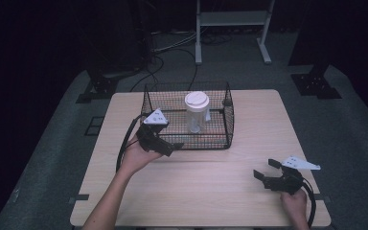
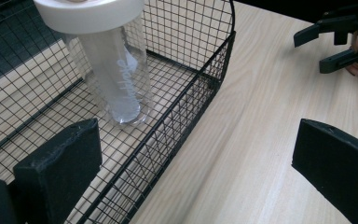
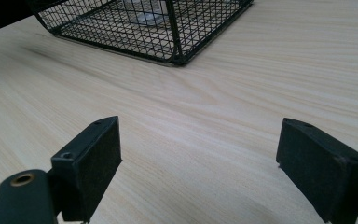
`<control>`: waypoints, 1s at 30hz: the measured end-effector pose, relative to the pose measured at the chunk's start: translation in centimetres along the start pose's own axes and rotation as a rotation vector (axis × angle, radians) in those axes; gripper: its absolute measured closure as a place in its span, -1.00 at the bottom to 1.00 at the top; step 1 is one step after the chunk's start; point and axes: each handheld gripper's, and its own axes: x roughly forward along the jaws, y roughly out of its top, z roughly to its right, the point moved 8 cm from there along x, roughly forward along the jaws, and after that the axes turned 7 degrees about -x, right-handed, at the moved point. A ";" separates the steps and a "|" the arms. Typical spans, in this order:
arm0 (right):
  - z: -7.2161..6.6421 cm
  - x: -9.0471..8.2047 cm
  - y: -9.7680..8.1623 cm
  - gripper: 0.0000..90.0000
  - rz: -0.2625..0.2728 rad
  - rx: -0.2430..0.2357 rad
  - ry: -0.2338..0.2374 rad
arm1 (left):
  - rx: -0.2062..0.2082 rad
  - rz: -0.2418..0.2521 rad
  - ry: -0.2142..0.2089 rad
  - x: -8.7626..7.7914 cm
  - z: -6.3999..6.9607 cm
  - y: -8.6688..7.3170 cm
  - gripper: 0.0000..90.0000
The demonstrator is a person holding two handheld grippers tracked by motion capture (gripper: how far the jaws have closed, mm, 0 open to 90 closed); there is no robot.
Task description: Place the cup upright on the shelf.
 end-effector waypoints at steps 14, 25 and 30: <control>-0.1 0.0 0.0 -0.71 -0.005 0.002 0.000 | -0.019 0.004 -0.016 -0.3 0.9 -2.2 -0.99; -0.1 0.0 0.0 -0.71 -0.008 0.001 -0.004 | -0.038 0.005 -0.035 0.1 1.5 -4.1 -0.99; -0.1 0.0 0.0 -0.71 -0.009 0.002 -0.005 | -0.047 0.016 -0.039 0.0 1.7 -4.6 -0.99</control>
